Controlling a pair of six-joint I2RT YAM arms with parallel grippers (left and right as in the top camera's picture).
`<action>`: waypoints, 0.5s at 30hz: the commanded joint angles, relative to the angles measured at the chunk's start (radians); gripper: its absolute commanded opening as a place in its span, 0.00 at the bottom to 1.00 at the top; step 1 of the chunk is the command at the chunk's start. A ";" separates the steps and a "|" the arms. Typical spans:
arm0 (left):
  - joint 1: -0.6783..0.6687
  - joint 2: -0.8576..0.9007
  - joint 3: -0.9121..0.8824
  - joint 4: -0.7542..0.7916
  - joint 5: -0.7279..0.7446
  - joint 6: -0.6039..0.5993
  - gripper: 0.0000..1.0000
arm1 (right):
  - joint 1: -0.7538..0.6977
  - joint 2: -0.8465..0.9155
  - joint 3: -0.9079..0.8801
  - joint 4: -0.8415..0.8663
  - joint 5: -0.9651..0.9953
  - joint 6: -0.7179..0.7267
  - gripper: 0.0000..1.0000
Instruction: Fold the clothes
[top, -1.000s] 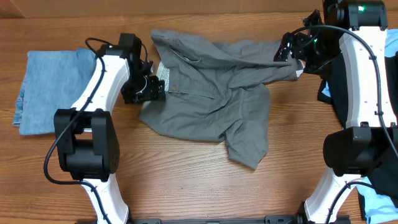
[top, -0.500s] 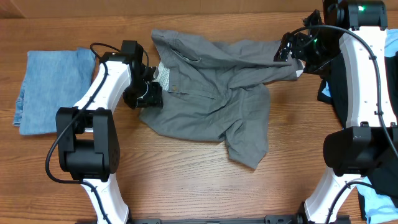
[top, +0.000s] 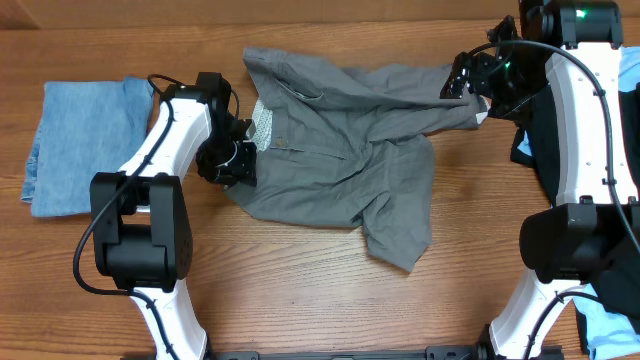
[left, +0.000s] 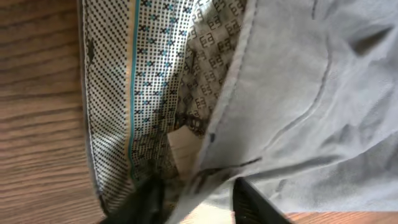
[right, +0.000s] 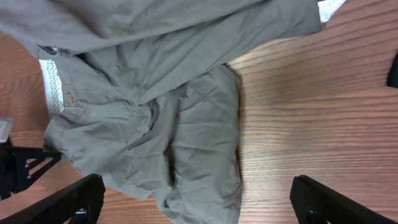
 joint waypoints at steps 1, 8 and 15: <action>-0.007 -0.001 -0.011 -0.003 -0.017 0.011 0.20 | -0.002 -0.034 0.004 0.002 0.002 0.000 1.00; -0.006 -0.007 0.010 -0.032 0.037 0.011 0.04 | -0.002 -0.034 0.004 0.039 -0.066 0.005 1.00; 0.021 -0.135 0.130 -0.076 0.098 -0.131 0.04 | -0.002 -0.034 0.004 -0.065 -0.135 -0.013 1.00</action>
